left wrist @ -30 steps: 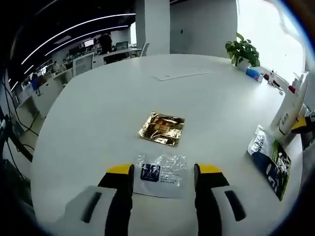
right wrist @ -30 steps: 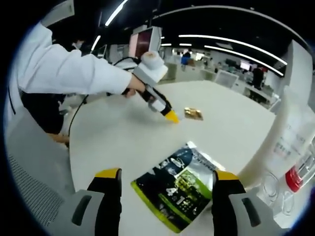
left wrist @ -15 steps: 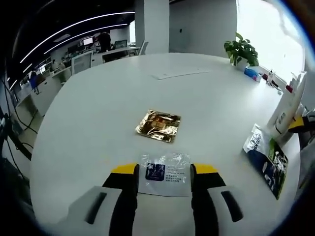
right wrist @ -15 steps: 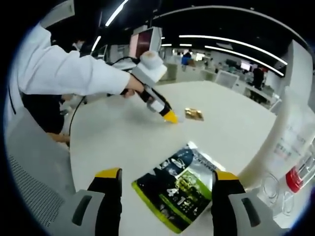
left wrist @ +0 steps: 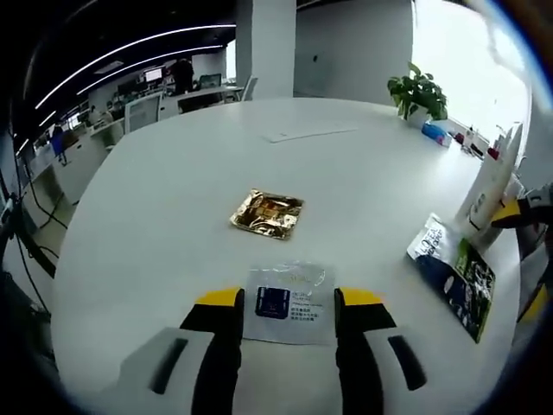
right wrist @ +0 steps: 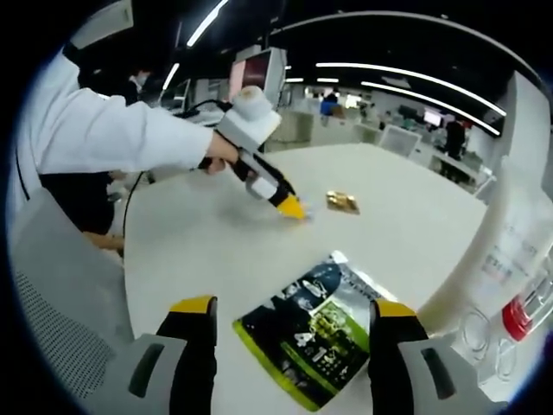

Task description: Arrange the skincare products in the storage area until every visible bottle or jar stands upright without overlapping.

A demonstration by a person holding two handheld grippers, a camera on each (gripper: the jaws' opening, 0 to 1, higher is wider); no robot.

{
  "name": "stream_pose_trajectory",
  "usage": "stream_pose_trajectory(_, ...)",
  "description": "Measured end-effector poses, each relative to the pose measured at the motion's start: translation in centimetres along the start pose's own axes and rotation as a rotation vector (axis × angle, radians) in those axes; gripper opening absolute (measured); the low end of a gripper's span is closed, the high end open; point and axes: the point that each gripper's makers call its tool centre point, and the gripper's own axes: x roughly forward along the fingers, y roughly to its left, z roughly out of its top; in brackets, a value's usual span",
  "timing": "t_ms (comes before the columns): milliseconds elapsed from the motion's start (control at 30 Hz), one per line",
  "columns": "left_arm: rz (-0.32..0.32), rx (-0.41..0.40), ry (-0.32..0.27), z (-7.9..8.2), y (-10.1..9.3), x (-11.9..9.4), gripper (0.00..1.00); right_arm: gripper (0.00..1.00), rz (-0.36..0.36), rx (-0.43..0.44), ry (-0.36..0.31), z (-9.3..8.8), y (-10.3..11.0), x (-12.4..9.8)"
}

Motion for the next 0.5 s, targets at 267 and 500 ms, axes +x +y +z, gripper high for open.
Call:
stream_pose_trajectory(267,-0.044,0.02,0.001,-0.9,-1.3,-0.4,0.46,0.7,0.04,0.052,-0.034,0.6,0.7,0.0)
stream_pose_trajectory(500,-0.091,0.032,0.002,-2.0,-2.8,-1.4,0.46,0.64,0.044,0.042,-0.022,0.3,0.8,0.1)
